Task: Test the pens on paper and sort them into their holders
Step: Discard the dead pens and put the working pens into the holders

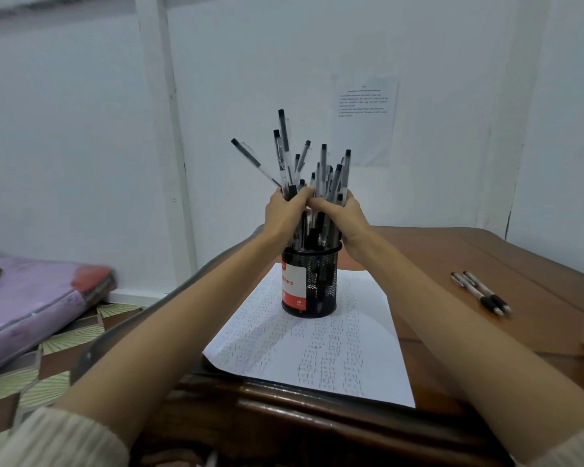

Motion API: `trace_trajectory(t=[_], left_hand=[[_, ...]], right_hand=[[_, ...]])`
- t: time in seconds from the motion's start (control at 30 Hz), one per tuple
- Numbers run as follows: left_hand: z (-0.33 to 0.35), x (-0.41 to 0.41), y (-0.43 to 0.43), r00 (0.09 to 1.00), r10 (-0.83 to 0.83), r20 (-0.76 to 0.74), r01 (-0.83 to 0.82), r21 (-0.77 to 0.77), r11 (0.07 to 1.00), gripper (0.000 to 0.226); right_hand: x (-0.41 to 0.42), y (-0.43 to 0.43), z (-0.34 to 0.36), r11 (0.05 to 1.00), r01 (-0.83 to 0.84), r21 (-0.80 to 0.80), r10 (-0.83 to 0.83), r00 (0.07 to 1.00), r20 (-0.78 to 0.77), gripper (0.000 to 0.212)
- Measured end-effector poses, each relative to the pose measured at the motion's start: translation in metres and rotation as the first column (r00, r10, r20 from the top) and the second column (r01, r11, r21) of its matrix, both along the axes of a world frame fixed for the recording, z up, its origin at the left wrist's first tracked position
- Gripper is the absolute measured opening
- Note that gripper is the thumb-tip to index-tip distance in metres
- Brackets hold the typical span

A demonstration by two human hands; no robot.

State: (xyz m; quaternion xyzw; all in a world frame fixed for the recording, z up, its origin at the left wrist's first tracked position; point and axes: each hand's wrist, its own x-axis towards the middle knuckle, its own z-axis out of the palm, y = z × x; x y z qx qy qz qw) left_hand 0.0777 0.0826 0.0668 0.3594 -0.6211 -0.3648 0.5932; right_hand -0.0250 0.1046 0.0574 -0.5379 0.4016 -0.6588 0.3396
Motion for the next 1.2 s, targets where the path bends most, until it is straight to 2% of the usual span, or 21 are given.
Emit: trace_trajectory(t=[0.13,0.27,0.3,0.37,0.4,0.5,0.57,0.6,0.8,0.9,1.0,1.07,1.13,1.2], left_hand=[[0.003,0.000,0.002,0.999,-0.011,0.045,0.010,0.006,1.000,0.019],[0.004,0.001,0.006,0.997,-0.071,0.011,0.070,0.055,0.996,0.053],[0.004,0.002,0.007,0.995,-0.103,-0.005,0.103,0.055,0.993,0.047],[0.005,0.005,0.007,0.987,-0.162,0.007,0.162,0.020,0.987,0.012],[0.006,0.006,0.009,0.982,-0.185,0.034,0.186,-0.011,0.983,0.007],[0.009,0.009,0.015,0.980,-0.186,0.069,0.188,-0.029,0.982,0.032],[0.012,0.012,0.008,0.988,-0.152,0.029,0.152,-0.005,0.988,0.046],[0.015,0.014,0.004,0.992,-0.127,0.018,0.127,-0.003,0.992,0.046],[0.012,0.016,-0.003,0.981,0.024,0.190,-0.021,-0.021,1.000,0.032],[0.008,0.019,0.004,0.983,0.041,0.182,-0.045,0.019,0.999,0.028],[0.014,0.028,0.010,0.985,0.067,0.157,-0.073,0.028,0.997,0.030],[0.021,0.042,0.015,0.972,0.098,0.215,-0.096,-0.022,0.995,0.031],[0.021,0.063,0.022,0.923,0.134,0.361,-0.107,-0.092,0.990,0.031],[0.007,0.086,0.032,0.843,0.117,0.526,-0.079,-0.095,0.992,0.029]], right_hand=[[-0.006,0.002,-0.001,0.999,-0.035,0.016,0.035,0.999,0.024,0.051],[-0.005,0.005,-0.001,0.998,-0.058,-0.020,0.058,0.998,-0.013,0.046],[-0.005,0.006,0.000,0.997,-0.075,-0.026,0.074,0.997,-0.033,0.044],[-0.004,0.010,0.003,0.993,-0.111,-0.041,0.108,0.992,-0.067,0.042],[-0.003,0.011,0.004,0.990,-0.130,-0.047,0.127,0.990,-0.065,0.041],[-0.003,0.012,0.009,0.991,-0.127,-0.044,0.128,0.992,0.006,0.041],[-0.004,0.014,0.011,0.996,-0.078,-0.037,0.077,0.997,-0.017,0.041],[-0.004,0.014,0.010,0.998,-0.057,-0.037,0.055,0.998,-0.043,0.044],[-0.006,0.013,0.008,0.988,0.128,-0.083,-0.140,0.975,-0.171,0.050],[-0.008,0.018,0.010,0.948,0.299,-0.107,-0.315,0.926,-0.208,0.064],[-0.010,0.031,0.010,0.846,0.500,-0.187,-0.531,0.821,-0.208,0.051],[-0.010,0.043,0.008,0.798,0.548,-0.251,-0.600,0.759,-0.252,0.039],[-0.008,0.057,0.004,0.803,0.520,-0.290,-0.594,0.737,-0.323,0.025],[-0.007,0.072,0.001,0.862,0.434,-0.261,-0.505,0.775,-0.379,0.015]])
